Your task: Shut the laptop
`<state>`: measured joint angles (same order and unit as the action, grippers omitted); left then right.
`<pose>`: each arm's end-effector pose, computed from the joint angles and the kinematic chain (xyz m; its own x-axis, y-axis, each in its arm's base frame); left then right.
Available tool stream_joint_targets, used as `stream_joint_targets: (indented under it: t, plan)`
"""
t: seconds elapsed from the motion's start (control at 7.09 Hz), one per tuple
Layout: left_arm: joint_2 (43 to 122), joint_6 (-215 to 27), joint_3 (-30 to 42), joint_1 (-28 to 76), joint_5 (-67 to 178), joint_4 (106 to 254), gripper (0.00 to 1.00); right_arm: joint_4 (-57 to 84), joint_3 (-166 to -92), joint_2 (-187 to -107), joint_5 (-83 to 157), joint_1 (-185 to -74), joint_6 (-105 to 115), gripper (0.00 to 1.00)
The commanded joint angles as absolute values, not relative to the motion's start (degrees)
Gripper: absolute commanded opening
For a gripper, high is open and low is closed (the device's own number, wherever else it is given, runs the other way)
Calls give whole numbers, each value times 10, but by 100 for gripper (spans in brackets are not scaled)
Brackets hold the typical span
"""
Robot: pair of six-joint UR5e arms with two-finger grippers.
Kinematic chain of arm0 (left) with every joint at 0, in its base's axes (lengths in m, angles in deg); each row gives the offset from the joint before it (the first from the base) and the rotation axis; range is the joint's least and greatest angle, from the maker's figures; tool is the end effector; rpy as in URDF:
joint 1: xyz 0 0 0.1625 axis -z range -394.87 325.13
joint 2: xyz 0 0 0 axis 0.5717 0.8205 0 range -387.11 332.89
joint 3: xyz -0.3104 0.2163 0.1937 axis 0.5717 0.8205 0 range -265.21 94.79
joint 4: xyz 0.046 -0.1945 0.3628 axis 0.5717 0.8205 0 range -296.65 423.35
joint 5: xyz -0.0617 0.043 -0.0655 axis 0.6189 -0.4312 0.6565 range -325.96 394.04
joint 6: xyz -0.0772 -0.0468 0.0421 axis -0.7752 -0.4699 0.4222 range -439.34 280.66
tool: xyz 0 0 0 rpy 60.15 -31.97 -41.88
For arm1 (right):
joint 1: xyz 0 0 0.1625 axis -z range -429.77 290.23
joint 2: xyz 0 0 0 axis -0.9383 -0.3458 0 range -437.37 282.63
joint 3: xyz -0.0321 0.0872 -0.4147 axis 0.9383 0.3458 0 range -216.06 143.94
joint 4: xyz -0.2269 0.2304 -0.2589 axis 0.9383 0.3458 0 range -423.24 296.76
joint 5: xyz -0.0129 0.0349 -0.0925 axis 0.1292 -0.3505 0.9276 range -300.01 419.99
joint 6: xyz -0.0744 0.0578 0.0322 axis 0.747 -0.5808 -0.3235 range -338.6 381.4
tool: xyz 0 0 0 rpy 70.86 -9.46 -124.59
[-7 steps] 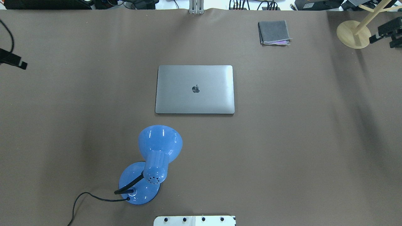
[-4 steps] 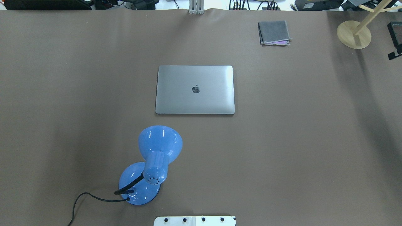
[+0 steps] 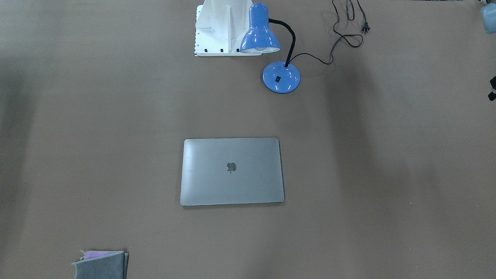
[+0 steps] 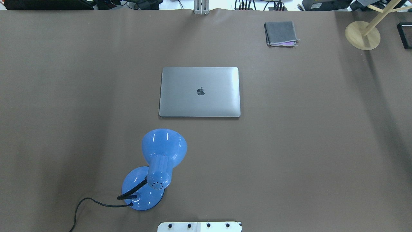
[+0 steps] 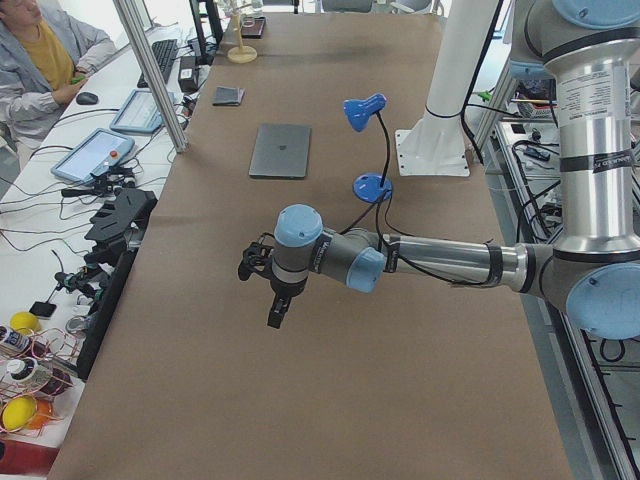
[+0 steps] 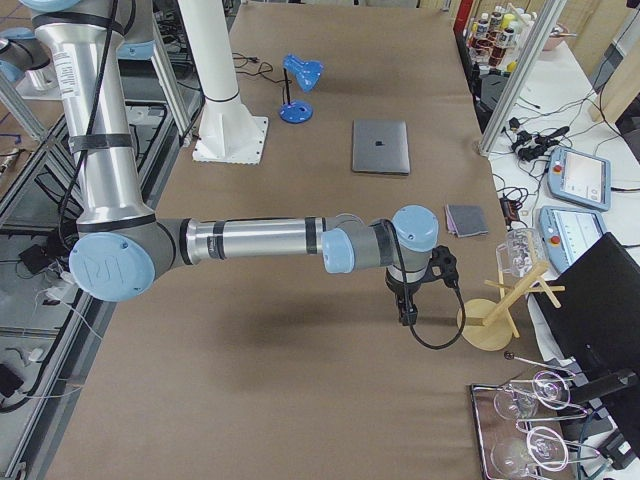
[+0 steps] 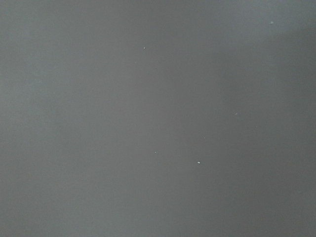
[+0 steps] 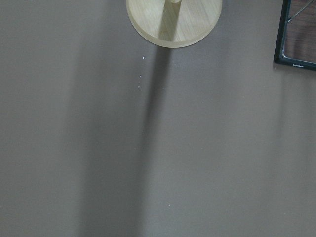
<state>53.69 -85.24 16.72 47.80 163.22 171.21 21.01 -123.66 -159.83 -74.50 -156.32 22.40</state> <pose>-0.0131 -0.4496 0.6007 0.7488 0.2220 -0.6245 -0.0427 0.9564 0.2888 0.0298 -0.5606 0.5996 0.7030 -0.1922 0.6847 0.0714 0.9770 0.2010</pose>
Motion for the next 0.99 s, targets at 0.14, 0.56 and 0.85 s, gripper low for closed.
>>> stream_joint_targets:
  t: [0.14,0.56,0.85]
  plan:
    - [533,-857,161,485,1631,1711,98,215,-1240,-1602,-740,-1562,238,100]
    - [541,-858,167,484,1634,1710,98,215,-1240,-1608,-741,-1562,238,100]
    - [538,-858,167,484,1633,1711,98,215,-1240,-1609,-741,-1562,238,100]
